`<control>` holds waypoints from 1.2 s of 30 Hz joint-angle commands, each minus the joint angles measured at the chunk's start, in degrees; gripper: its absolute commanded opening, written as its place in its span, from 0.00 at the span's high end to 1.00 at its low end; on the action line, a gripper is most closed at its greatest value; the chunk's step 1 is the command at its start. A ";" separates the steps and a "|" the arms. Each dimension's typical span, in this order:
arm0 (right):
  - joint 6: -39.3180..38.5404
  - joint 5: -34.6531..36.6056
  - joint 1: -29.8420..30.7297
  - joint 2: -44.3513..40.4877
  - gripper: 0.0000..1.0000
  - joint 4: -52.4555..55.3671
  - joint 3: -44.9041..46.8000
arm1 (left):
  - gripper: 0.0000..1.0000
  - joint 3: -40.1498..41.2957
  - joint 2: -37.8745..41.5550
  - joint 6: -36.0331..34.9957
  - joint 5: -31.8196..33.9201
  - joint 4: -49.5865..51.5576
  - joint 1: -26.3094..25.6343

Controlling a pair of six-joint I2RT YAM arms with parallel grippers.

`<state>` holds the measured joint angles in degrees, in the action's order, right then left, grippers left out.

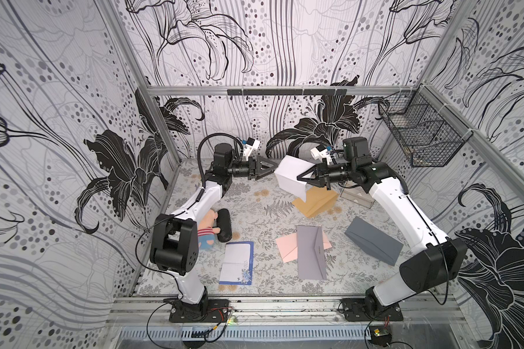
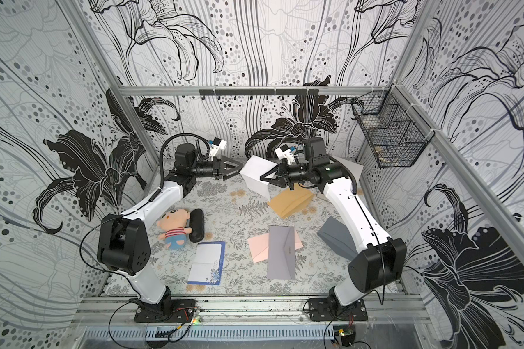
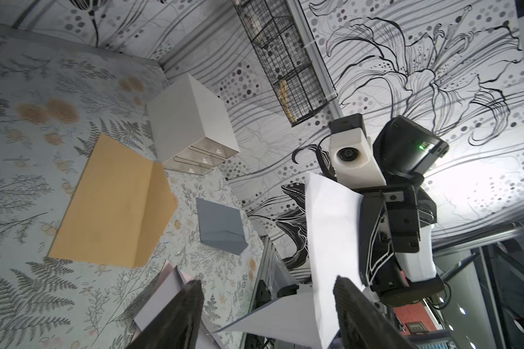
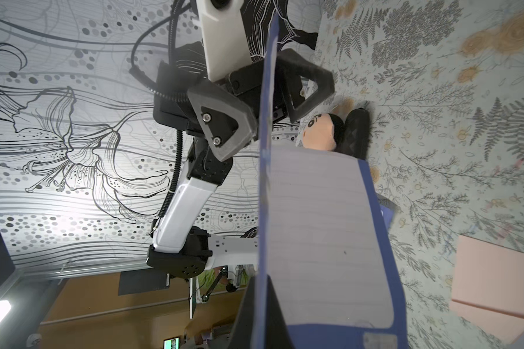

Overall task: Take the letter paper out of the envelope
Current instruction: Unfold the letter paper.

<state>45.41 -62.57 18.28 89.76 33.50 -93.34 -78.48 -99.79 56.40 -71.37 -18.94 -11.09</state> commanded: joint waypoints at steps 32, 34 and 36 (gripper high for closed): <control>-9.97 -1.77 -1.83 8.31 1.00 11.67 -8.64 | 0.64 -1.83 2.22 -10.45 -1.56 10.39 -4.26; -10.53 -1.14 -1.83 8.42 1.00 12.47 -8.67 | 0.67 -2.74 2.40 -12.38 -0.84 13.50 -4.26; -11.29 -0.73 -1.78 8.54 1.00 13.47 -8.70 | 0.71 -3.56 2.49 -14.42 -0.03 16.62 -4.28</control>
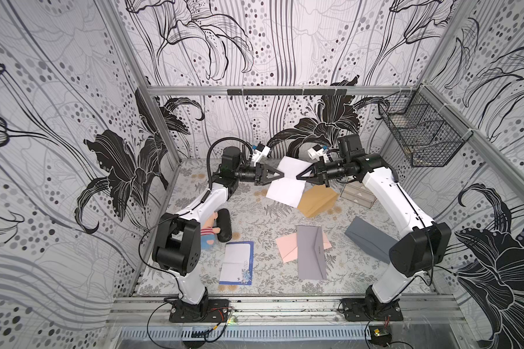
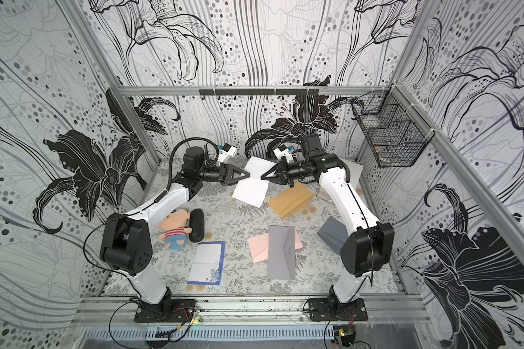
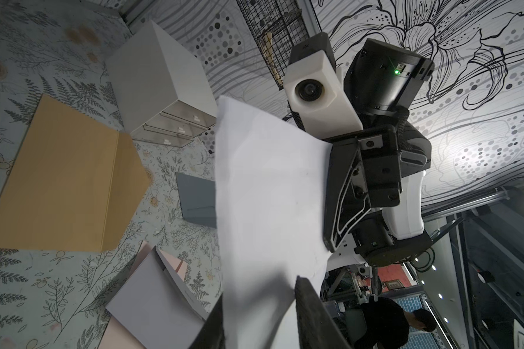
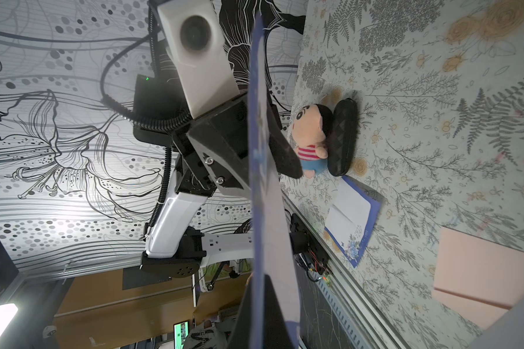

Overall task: Take the letter paper out of the envelope
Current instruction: Unfold the letter paper.

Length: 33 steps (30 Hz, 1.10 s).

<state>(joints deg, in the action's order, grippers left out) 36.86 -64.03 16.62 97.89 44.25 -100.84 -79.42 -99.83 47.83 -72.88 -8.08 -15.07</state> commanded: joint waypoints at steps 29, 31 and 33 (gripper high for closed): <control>-8.75 41.90 0.14 -9.29 0.63 10.53 0.99 | 1.00 -30.19 -3.53 -31.15 60.16 68.93 -2.24; -8.83 45.19 1.04 -11.83 0.63 9.26 3.47 | 1.00 -33.91 -6.69 -30.80 70.13 74.57 -2.20; -9.23 47.59 2.41 -13.79 0.63 8.37 5.57 | 1.00 -36.99 -9.76 -29.55 79.79 78.83 -2.17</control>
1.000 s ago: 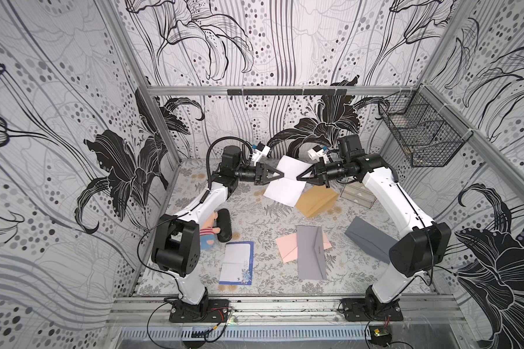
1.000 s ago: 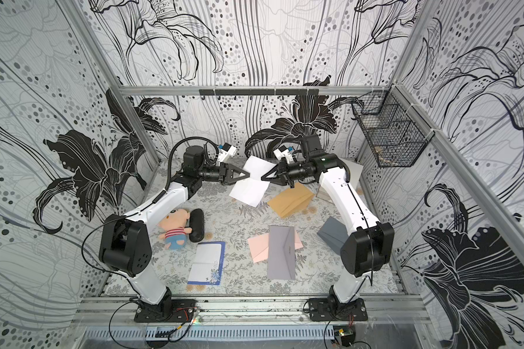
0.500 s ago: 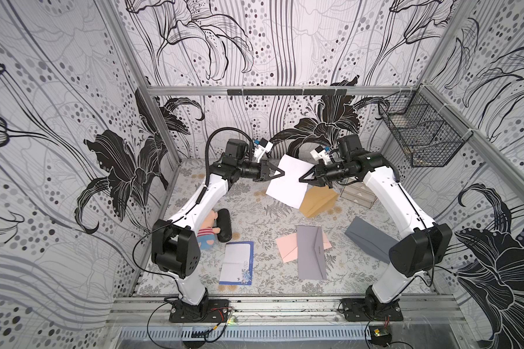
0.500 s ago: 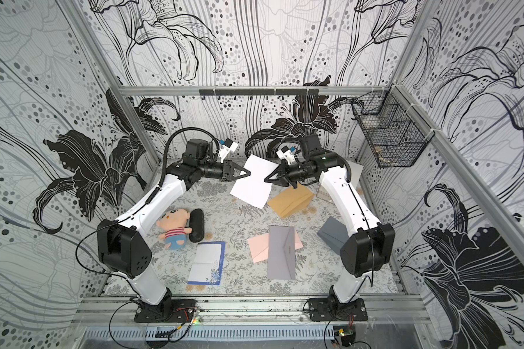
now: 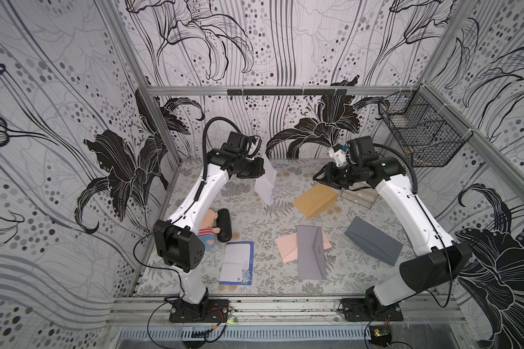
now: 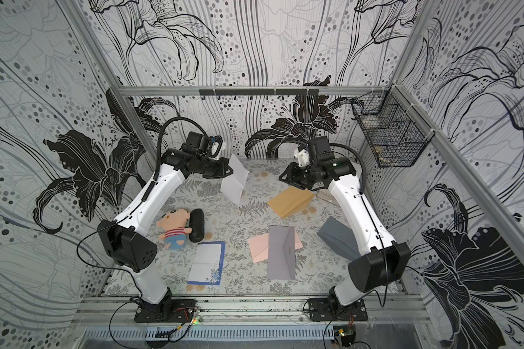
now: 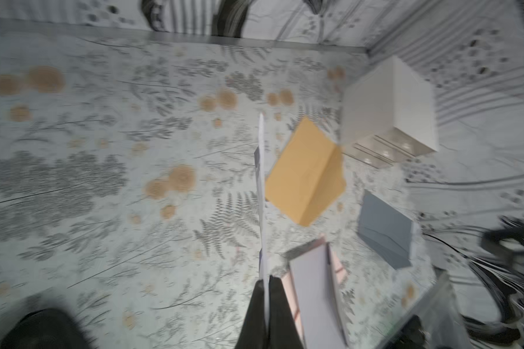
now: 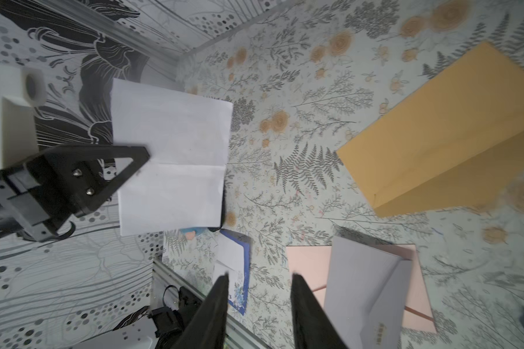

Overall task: Take the letter paper out of the envelope
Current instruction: Unfold the letter paper, then place the letter paper at the center of the board.

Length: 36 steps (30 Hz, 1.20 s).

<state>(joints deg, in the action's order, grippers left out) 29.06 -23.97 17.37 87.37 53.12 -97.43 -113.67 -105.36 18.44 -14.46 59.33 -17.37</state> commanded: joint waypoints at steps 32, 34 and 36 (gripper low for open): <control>1.83 5.27 6.23 -3.52 0.64 -4.26 7.84 | 1.00 -5.05 -36.97 -28.36 65.29 -14.88 7.77; 2.21 4.97 6.28 -2.61 0.64 -4.69 7.36 | 1.00 -3.65 -37.35 -28.45 65.11 -15.34 8.10; 2.88 4.36 6.28 -1.70 0.64 -5.55 7.14 | 1.00 -3.27 -38.04 -27.22 64.83 -13.77 8.53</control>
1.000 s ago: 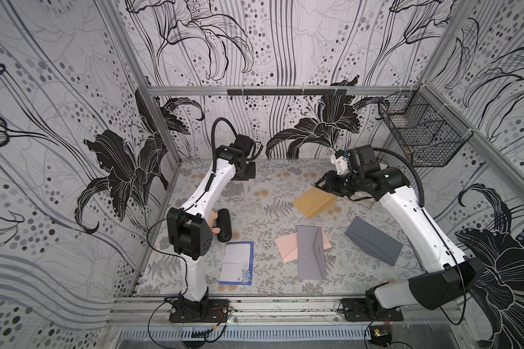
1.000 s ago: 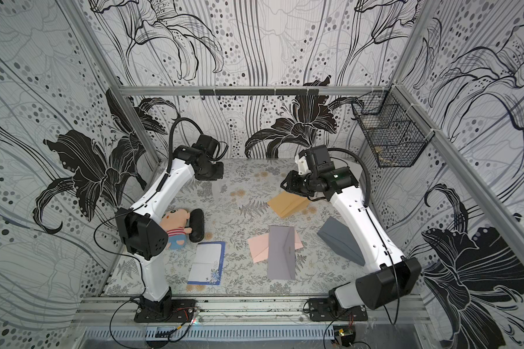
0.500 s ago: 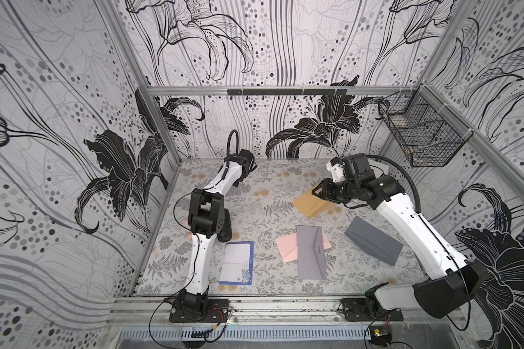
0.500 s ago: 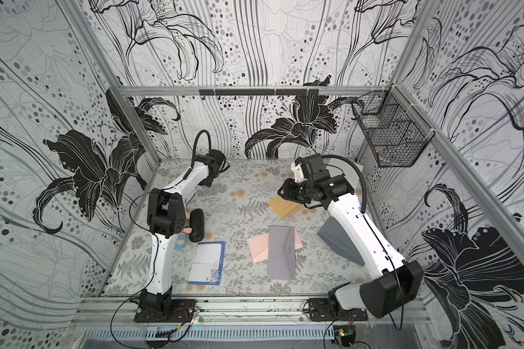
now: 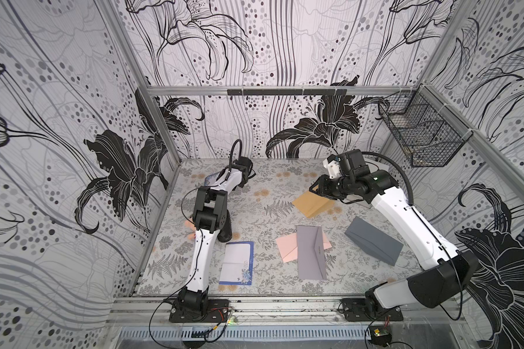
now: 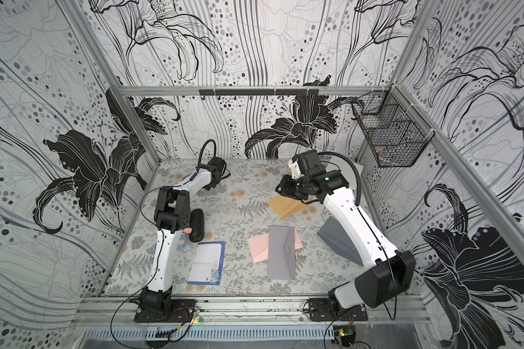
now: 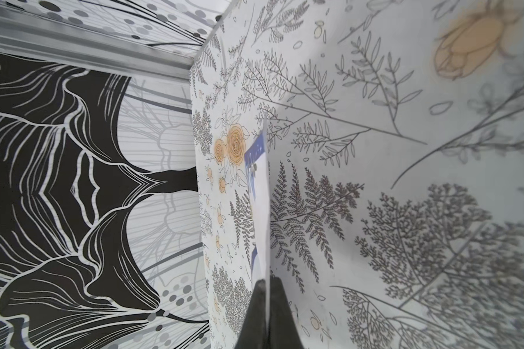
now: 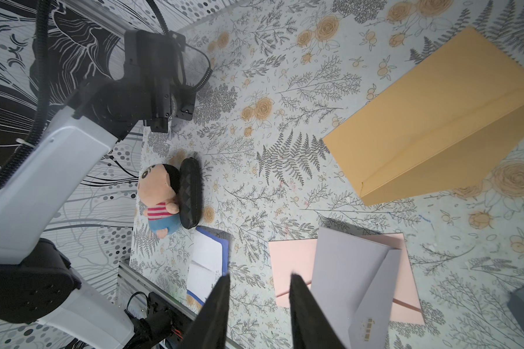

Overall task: Take the letter paper out of the envelope
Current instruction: Place the letter paper at the center of the board.

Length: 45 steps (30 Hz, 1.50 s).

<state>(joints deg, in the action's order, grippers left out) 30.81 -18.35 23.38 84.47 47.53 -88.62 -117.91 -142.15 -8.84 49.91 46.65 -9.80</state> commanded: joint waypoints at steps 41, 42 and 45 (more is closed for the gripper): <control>3.18 -3.89 2.29 2.72 0.55 -3.23 -0.51 | 0.63 19.15 9.12 6.33 -1.20 -3.54 5.91; 3.22 -3.89 2.36 2.65 0.55 -3.31 -0.50 | 0.63 18.95 9.37 6.82 -1.40 -3.06 5.94; 3.16 -3.80 2.38 2.72 0.54 -3.41 -0.59 | 0.60 18.58 10.32 8.45 -2.44 -1.67 5.85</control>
<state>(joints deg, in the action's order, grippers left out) 33.65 -21.67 25.23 88.03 44.71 -89.47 -98.94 -134.47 -3.36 49.36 42.76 -4.12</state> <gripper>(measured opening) 0.459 0.396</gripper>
